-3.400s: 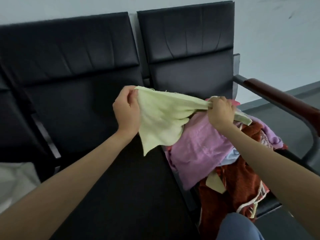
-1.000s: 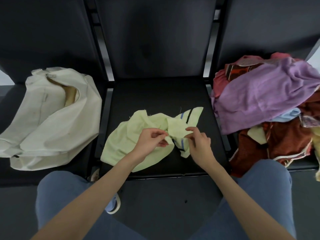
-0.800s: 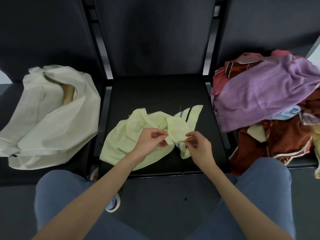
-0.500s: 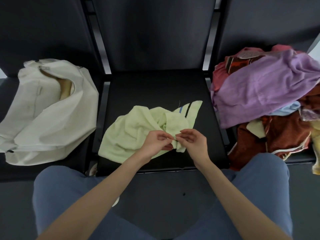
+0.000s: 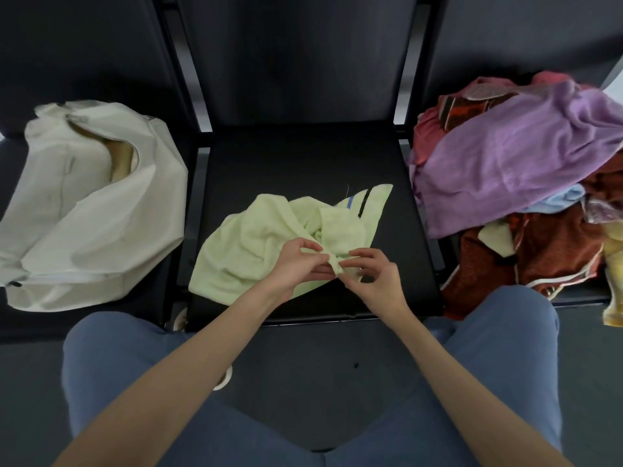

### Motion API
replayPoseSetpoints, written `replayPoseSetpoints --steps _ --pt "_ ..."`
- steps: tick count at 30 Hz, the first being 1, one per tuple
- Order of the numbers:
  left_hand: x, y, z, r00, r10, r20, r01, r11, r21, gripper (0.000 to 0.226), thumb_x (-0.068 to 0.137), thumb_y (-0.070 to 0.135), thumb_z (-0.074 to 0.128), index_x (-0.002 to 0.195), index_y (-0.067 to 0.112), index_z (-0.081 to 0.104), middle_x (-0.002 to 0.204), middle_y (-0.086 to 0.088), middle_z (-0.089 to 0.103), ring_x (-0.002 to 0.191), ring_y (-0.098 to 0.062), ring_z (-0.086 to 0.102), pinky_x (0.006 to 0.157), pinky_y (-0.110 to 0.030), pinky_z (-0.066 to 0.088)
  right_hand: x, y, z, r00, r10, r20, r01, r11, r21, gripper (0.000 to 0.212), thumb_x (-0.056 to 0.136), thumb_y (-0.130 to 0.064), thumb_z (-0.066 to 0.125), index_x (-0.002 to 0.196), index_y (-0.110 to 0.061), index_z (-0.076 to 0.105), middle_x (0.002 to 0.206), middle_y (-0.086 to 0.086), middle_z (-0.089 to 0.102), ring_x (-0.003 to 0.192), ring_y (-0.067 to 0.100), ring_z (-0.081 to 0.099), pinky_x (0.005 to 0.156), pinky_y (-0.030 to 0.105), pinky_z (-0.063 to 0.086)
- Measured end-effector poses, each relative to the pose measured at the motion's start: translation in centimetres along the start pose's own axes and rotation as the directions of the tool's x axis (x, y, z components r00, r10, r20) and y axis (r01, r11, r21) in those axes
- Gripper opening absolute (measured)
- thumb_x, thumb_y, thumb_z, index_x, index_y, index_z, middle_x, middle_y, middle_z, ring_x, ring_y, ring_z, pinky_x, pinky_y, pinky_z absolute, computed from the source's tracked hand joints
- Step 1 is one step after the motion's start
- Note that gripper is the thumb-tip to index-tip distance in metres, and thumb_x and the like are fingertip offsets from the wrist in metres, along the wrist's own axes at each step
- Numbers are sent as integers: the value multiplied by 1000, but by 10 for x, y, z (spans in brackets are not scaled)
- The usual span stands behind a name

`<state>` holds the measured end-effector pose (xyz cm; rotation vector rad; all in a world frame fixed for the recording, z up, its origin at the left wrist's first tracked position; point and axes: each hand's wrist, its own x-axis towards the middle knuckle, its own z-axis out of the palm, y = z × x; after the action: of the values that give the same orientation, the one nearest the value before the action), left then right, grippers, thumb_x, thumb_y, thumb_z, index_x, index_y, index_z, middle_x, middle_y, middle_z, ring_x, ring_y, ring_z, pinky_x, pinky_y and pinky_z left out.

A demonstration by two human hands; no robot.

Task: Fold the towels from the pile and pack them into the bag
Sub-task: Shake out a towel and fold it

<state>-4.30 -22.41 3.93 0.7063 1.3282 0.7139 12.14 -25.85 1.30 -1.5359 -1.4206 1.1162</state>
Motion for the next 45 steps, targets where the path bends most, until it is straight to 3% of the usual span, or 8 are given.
replayPoseSetpoints --steps 7,10,13,15,20,32,38,45 --pt "1 4 0 996 -59 65 64 994 -84 19 91 -4 58 107 0 49 84 -24 71 81 -34 72 71 -35 61 2 1 1 998 0 -66 2 1000 19 18 75 -9 80 83 -22 71 82 -1 70 73 16 66 67 26 55" --pt "6 12 -7 999 -19 32 14 986 168 12 93 5 59 102 0 53 85 -18 73 74 -25 73 64 -31 59 5 5 0 997 12 -76 -13 1000 -8 11 80 -6 75 82 -16 72 76 -3 70 66 6 62 64 18 51" --pt "34 31 -23 912 395 -112 -234 725 647 10 91 17 63 98 11 61 82 0 70 66 -9 65 58 -19 50 6 8 -2 998 21 -64 -22 1000 -10 6 80 -6 73 85 -10 73 76 2 70 65 6 60 63 16 48" --pt "54 47 -31 833 553 -21 -306 492 815 10 89 18 65 97 14 65 88 5 66 74 -7 60 67 -19 49 5 8 -3 999 11 -51 -12 1000 -16 7 81 -6 73 85 -10 72 76 1 70 65 7 60 63 16 48" --pt "90 63 -32 944 258 206 -264 215 940 31 77 20 80 104 10 69 96 1 65 88 -15 62 76 -26 48 4 7 -4 999 4 -36 -5 1000 -19 7 81 -6 73 84 -12 71 71 -7 67 58 4 57 59 14 46" --pt "97 59 -25 918 397 -9 -173 421 890 8 81 12 69 83 18 64 86 2 66 82 -16 64 75 -29 52 -1 1 -37 994 -109 7 108 974 -201 15 74 0 72 81 -13 71 80 -3 61 57 8 56 59 10 43" --pt "64 125 -70 808 580 -104 -204 442 873 11 76 11 74 82 14 66 80 -2 67 77 -17 64 71 -31 53 5 -22 -77 962 -205 -181 156 954 -254 17 69 6 68 74 -10 67 76 1 59 64 13 54 56 9 40" --pt "9 155 -99 884 421 -205 -110 612 783 8 81 2 69 88 6 71 88 -10 67 77 -19 65 66 -30 58 23 -48 -120 873 -258 -414 130 941 -313 11 70 4 71 79 -3 70 72 4 61 61 17 55 60 4 38"
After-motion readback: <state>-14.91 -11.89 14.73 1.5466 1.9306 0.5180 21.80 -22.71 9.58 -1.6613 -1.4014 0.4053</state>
